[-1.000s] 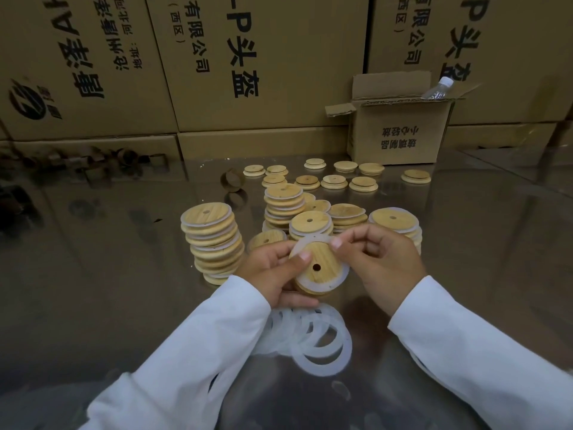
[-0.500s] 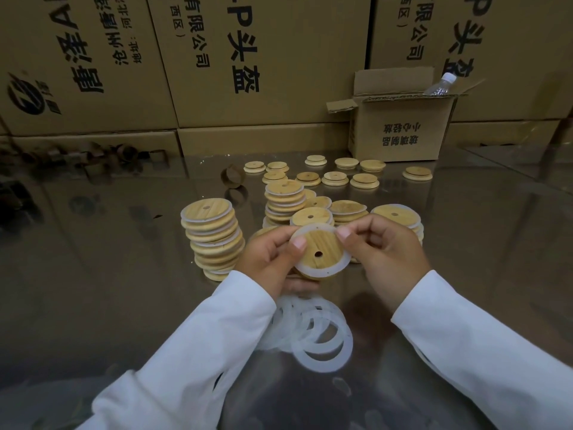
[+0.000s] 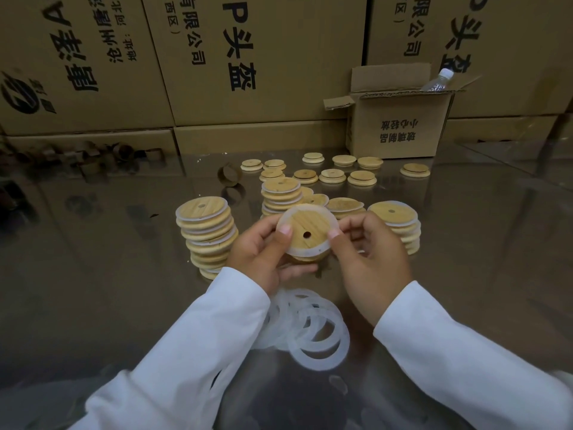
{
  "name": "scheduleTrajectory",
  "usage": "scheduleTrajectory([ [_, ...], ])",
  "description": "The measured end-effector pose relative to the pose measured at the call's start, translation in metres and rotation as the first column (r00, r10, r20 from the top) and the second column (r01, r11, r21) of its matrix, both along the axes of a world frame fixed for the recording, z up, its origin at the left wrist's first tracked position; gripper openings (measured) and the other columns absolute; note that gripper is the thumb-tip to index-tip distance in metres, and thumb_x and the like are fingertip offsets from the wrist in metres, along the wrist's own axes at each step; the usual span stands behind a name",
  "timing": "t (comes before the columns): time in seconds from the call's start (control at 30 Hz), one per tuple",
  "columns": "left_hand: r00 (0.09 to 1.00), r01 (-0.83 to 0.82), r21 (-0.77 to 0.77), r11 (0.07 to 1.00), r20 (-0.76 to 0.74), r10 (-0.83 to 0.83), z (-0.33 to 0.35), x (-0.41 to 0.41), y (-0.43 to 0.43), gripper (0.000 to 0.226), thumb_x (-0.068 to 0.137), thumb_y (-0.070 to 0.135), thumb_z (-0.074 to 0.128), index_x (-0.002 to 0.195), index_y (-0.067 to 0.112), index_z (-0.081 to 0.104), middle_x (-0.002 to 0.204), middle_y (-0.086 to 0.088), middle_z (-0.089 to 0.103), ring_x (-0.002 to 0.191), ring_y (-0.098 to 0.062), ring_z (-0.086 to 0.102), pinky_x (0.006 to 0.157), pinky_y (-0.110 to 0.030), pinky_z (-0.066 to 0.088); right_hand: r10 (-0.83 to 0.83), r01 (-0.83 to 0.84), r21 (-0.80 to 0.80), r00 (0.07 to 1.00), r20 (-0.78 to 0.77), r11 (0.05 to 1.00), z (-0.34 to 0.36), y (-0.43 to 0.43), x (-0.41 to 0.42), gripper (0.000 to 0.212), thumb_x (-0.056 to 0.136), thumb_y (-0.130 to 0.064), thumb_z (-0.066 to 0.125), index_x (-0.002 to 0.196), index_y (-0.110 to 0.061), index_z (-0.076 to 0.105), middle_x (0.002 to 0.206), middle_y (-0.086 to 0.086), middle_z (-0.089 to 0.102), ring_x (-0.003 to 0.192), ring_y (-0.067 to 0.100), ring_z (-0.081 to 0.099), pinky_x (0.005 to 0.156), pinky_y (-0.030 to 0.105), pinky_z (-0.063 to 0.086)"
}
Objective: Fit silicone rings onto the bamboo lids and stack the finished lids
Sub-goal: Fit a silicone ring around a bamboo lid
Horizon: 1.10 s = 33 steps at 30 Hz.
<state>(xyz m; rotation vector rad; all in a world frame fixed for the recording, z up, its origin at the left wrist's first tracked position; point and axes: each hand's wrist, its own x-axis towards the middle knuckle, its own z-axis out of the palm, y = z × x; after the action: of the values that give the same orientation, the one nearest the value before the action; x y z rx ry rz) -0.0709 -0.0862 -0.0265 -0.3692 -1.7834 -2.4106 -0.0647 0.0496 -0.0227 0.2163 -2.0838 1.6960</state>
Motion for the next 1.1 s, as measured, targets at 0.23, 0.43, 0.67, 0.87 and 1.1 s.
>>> scheduleTrajectory([
  [0.23,0.999,0.013,-0.154,0.988,-0.031,-0.018,-0.005,-0.003,-0.003,0.038,0.065,0.008,0.067,0.102,0.011,0.063,0.096,-0.013,0.069,0.090,-0.029,0.066,0.078,-0.044,0.054,0.015,-0.008,-0.067,0.995,0.098,0.998,0.004,0.007,-0.002,0.014,0.085,-0.013,0.062,0.074,-0.021,0.060,0.075,-0.008,0.063,0.074,0.007,0.059,0.075,0.025,0.052],
  [0.43,0.991,-0.082,-0.146,0.986,-0.116,0.065,-0.004,-0.004,-0.008,0.037,0.061,0.019,0.067,0.097,0.009,0.065,0.077,-0.001,0.073,0.073,-0.015,0.069,0.064,-0.023,0.055,0.079,-0.080,0.023,0.995,0.058,0.996,0.007,0.008,0.001,0.013,0.080,-0.020,0.069,0.069,-0.024,0.064,0.070,-0.011,0.065,0.070,0.001,0.060,0.066,0.012,0.049],
  [0.67,0.991,-0.088,-0.161,0.983,-0.114,0.070,-0.006,-0.006,-0.011,0.026,0.067,0.017,0.064,0.093,0.016,0.065,0.078,0.001,0.074,0.076,-0.014,0.069,0.067,-0.027,0.057,0.214,-0.197,-0.115,0.963,0.163,0.974,0.010,0.011,-0.002,0.010,0.082,-0.011,0.066,0.072,-0.012,0.066,0.071,0.000,0.068,0.060,0.002,0.064,0.064,0.015,0.055],
  [0.87,0.993,-0.102,-0.150,0.983,-0.072,0.092,-0.007,-0.007,-0.012,0.024,0.065,0.019,0.078,0.086,0.019,0.066,0.078,-0.001,0.073,0.077,-0.021,0.068,0.069,-0.038,0.056,0.124,-0.126,0.008,0.985,0.117,0.992,0.005,0.009,0.000,0.008,0.078,-0.019,0.071,0.076,-0.022,0.063,0.074,-0.008,0.067,0.069,0.007,0.064,0.070,0.022,0.054],
  [1.1,0.999,-0.047,-0.146,0.988,-0.012,0.046,-0.006,-0.009,-0.010,0.031,0.068,0.000,0.072,0.091,0.017,0.061,0.075,0.005,0.072,0.074,-0.012,0.068,0.064,-0.028,0.058,0.052,-0.056,0.049,0.995,0.083,0.997,0.002,0.006,0.004,0.009,0.080,-0.022,0.069,0.073,-0.024,0.063,0.075,-0.007,0.068,0.067,0.015,0.066,0.072,0.037,0.057],
])
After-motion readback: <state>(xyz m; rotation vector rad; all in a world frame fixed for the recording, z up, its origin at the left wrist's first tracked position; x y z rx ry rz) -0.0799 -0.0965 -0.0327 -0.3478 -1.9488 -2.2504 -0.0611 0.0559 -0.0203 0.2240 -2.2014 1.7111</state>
